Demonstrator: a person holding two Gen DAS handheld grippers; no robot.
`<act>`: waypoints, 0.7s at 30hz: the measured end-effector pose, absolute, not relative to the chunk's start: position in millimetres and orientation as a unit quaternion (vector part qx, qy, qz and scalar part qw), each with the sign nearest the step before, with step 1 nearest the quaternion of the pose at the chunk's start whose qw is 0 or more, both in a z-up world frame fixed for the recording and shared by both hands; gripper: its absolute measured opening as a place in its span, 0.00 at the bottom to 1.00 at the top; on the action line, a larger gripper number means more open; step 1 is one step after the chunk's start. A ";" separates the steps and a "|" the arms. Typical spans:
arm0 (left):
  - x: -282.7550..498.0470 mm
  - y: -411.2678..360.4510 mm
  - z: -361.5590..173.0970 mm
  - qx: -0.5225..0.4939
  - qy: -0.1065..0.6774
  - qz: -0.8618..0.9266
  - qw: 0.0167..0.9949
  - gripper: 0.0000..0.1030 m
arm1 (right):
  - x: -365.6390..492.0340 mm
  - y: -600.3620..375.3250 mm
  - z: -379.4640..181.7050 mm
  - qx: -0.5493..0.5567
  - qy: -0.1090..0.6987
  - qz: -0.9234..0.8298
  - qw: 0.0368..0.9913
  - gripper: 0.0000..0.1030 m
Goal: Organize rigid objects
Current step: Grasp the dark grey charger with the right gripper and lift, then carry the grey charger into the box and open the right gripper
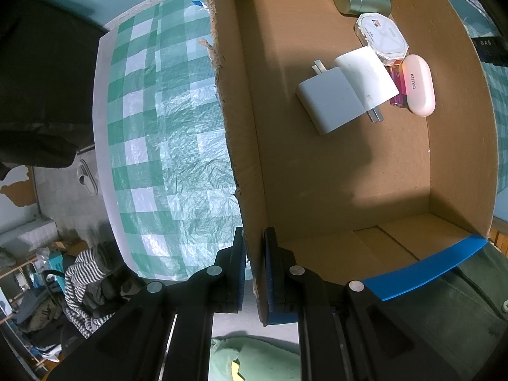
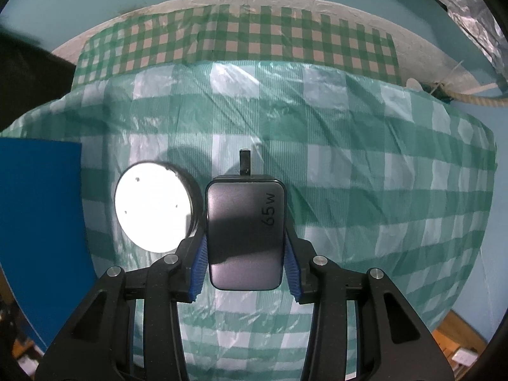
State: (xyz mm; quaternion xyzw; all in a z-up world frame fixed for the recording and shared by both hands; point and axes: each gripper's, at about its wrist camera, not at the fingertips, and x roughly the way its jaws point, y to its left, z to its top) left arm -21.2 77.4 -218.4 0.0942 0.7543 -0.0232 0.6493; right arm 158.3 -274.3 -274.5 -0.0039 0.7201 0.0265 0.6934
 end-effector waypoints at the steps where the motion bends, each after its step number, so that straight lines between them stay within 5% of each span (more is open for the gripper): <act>1: -21.2 77.1 -218.6 0.095 0.754 -0.023 0.649 0.10 | 156.1 -273.4 -272.8 -0.007 0.719 0.029 0.695 0.39; 21: -22.0 76.7 -219.8 0.106 0.752 -0.029 0.650 0.10 | 121.7 -228.2 -200.2 -0.056 0.681 0.089 0.725 0.39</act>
